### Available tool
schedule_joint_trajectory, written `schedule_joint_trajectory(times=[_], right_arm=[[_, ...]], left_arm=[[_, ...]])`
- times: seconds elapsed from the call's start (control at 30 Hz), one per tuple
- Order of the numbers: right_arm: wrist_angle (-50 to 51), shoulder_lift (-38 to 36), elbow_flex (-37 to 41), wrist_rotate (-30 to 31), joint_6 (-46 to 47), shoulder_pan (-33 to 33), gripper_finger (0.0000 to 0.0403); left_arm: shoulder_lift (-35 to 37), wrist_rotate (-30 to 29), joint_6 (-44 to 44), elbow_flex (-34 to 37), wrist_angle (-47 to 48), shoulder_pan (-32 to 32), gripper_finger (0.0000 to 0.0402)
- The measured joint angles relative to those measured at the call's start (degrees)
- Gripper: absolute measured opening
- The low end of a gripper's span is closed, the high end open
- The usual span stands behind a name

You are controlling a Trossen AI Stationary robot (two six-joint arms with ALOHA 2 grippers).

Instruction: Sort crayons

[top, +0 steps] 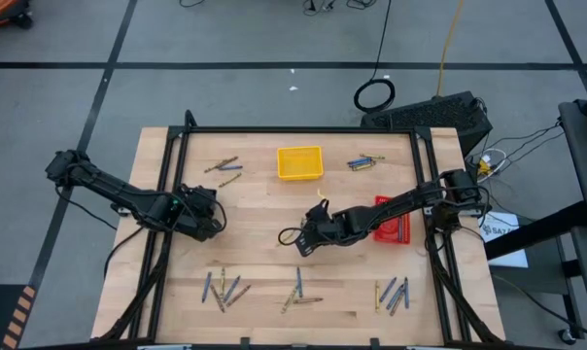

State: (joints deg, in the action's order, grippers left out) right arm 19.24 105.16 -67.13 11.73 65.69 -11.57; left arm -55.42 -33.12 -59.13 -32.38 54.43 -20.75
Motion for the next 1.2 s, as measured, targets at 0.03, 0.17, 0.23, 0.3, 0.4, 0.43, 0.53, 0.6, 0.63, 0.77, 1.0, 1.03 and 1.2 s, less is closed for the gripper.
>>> schedule_joint_trajectory(times=[0.03,0.17,0.23,0.3,0.4,0.43,0.53,0.6,0.63,0.77,1.0,1.03,1.2], right_arm=[[0.1,0.0,0.0,0.0,0.0,0.0,0.0096],[-0.4,0.0,0.0,0.0,-0.6,0.0,0.0102],[-0.3,0.0,0.0,0.0,-1.3,0.0,0.0107],[-0.3,0.0,0.0,0.0,-2.5,0.0,0.0112],[-0.3,0.0,0.0,0.0,-3.6,0.1,0.0121],[-0.3,0.0,0.0,0.0,-3.6,0.2,0.0124],[-0.6,1.1,-0.1,0.1,-3.8,0.4,0.0131],[-0.6,3.1,-0.1,-0.8,-3.5,0.4,0.0132],[-1.0,4.3,-0.1,-1.9,-3.4,0.4,0.0132],[-3.5,6.1,-0.2,-2.6,-3.2,0.3,0.0132],[-3.4,5.8,-0.2,-3.0,-3.4,0.8,0.0132],[-3.2,5.8,-0.2,-3.0,-3.0,0.9,0.0132],[-1.6,5.8,-0.2,-2.8,-0.8,1.0,0.0132]], left_arm=[[0.0,0.0,0.0,0.0,0.0,0.0,0.0077],[0.0,0.0,0.0,0.0,0.0,0.0,0.0077],[0.0,0.0,0.0,0.0,0.0,0.0,0.0077],[0.0,0.0,0.0,0.0,0.0,0.0,0.0077],[0.0,-0.1,0.0,0.0,0.0,0.0,0.0077],[0.0,-0.1,0.0,0.0,0.0,0.0,0.0077],[0.0,-0.1,-0.1,0.0,0.0,0.0,0.0077],[0.0,-0.1,-0.1,0.0,-0.1,0.0,0.0077],[0.0,-0.1,-0.1,0.0,-0.1,0.0,0.0077],[0.0,0.1,0.0,0.0,-0.2,0.0,0.0077],[0.0,0.9,-0.1,0.0,-0.1,0.0,0.0077],[0.0,1.0,-0.1,0.0,-0.1,0.0,0.0077],[0.0,1.0,0.0,0.0,-0.1,0.0,0.0077]])
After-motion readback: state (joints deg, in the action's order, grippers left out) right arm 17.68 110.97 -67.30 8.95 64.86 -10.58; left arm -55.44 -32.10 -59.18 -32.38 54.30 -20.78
